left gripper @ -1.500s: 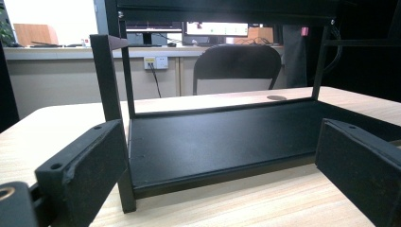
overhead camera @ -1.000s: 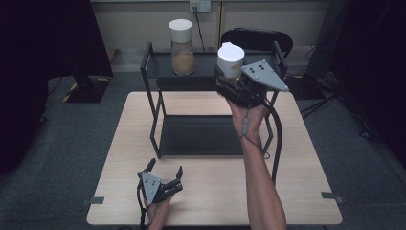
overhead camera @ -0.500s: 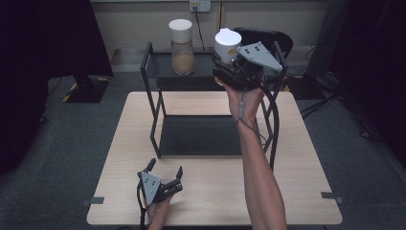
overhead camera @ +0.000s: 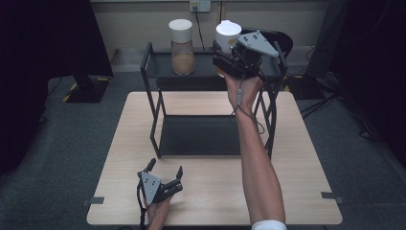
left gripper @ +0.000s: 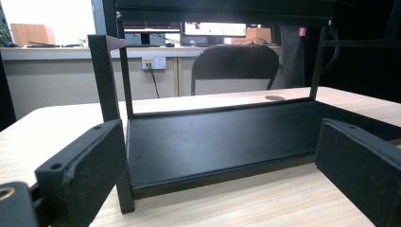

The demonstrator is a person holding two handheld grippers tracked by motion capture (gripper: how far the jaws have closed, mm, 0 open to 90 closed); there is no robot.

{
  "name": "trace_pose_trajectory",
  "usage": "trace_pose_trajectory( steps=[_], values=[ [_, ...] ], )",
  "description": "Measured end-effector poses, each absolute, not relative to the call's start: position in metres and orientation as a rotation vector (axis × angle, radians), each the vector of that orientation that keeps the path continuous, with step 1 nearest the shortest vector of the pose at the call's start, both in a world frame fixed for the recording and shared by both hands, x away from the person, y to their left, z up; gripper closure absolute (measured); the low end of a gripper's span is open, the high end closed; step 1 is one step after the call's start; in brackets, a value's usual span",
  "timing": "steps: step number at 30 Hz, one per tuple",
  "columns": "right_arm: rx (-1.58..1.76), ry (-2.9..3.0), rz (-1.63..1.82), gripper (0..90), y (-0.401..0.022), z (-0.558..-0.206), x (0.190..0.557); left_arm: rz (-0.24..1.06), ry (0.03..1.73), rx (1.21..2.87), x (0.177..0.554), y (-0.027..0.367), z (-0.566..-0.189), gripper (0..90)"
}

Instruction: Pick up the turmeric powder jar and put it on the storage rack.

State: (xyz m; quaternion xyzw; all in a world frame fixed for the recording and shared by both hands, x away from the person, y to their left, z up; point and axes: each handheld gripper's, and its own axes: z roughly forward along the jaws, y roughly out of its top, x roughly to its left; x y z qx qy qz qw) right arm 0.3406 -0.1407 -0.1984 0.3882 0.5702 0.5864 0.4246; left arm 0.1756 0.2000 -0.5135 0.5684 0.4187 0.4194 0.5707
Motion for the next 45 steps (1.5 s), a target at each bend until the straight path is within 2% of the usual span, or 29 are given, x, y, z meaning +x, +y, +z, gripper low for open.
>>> trace_pose_trajectory(
  steps=[14,37,42,45],
  values=[
    [1.017,1.429,1.447,30.1,-0.137,-0.201,0.361,0.984,0.985,1.333,0.176,0.2,-0.513,2.5],
    [1.0,1.429,1.469,29.4,-0.14,-0.205,0.362,0.985,0.986,1.333,0.176,0.2,-0.513,2.5],
    [0.979,1.402,1.472,24.6,-0.138,-0.207,0.359,0.985,0.986,1.333,0.176,0.2,-0.513,2.5],
    [0.974,1.385,1.488,16.7,-0.138,-0.209,0.357,0.985,0.986,1.332,0.176,0.2,-0.513,2.5]
  ],
)
